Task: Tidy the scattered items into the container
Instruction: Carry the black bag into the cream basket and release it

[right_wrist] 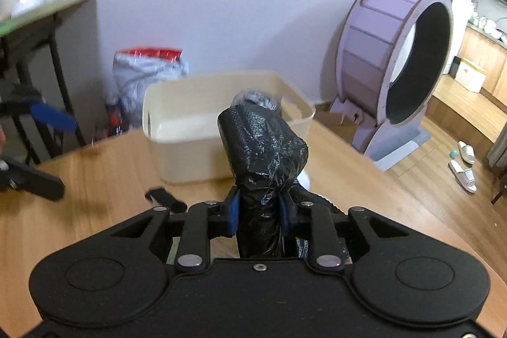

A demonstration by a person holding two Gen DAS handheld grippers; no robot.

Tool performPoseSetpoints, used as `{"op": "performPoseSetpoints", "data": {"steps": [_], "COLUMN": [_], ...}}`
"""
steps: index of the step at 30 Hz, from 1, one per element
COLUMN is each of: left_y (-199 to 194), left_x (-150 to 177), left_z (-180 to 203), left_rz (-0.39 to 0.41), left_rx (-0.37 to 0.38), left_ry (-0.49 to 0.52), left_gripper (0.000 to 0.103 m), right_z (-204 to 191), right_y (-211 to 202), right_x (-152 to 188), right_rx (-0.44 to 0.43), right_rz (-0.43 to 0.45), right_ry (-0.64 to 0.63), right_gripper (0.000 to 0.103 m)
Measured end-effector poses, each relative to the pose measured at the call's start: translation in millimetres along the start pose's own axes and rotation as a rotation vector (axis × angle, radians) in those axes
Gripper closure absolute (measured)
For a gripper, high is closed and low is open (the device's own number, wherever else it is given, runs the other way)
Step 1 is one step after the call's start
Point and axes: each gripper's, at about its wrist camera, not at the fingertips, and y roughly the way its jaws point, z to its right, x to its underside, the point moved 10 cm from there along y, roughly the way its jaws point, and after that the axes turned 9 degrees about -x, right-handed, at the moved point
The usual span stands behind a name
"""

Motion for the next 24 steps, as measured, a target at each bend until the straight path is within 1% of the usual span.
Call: {"op": "performPoseSetpoints", "data": {"steps": [4, 7, 10, 13, 20, 24], "left_y": [-5, -9, -12, -16, -24, -23], "left_x": [-4, -11, -16, -21, -32, -38], "left_z": [-1, -6, -11, -19, -50, -65], "left_rz": [0.015, 0.030, 0.043, 0.055, 0.079, 0.082], "left_rx": [0.000, -0.005, -0.015, -0.035, -0.083, -0.113], "left_ry": [-0.004, -0.025, -0.038, -0.039, -0.070, -0.084], "left_gripper": [0.000, 0.000, 0.000, 0.000, 0.000, 0.000], "right_z": [5, 9, 9, 2, -27, -27], "right_y": [-19, -25, -22, -10, 37, 66], "right_x": [-12, -23, -39, -55, -82, -94], "right_rx": [-0.013, -0.034, -0.068, -0.087, -0.131, -0.136], "right_rz": [0.074, 0.120, 0.159, 0.180, 0.146, 0.113], "right_ry": [0.079, 0.152, 0.230, 0.260, 0.263, 0.288], "right_gripper": [0.079, 0.079, 0.079, 0.079, 0.079, 0.079]}}
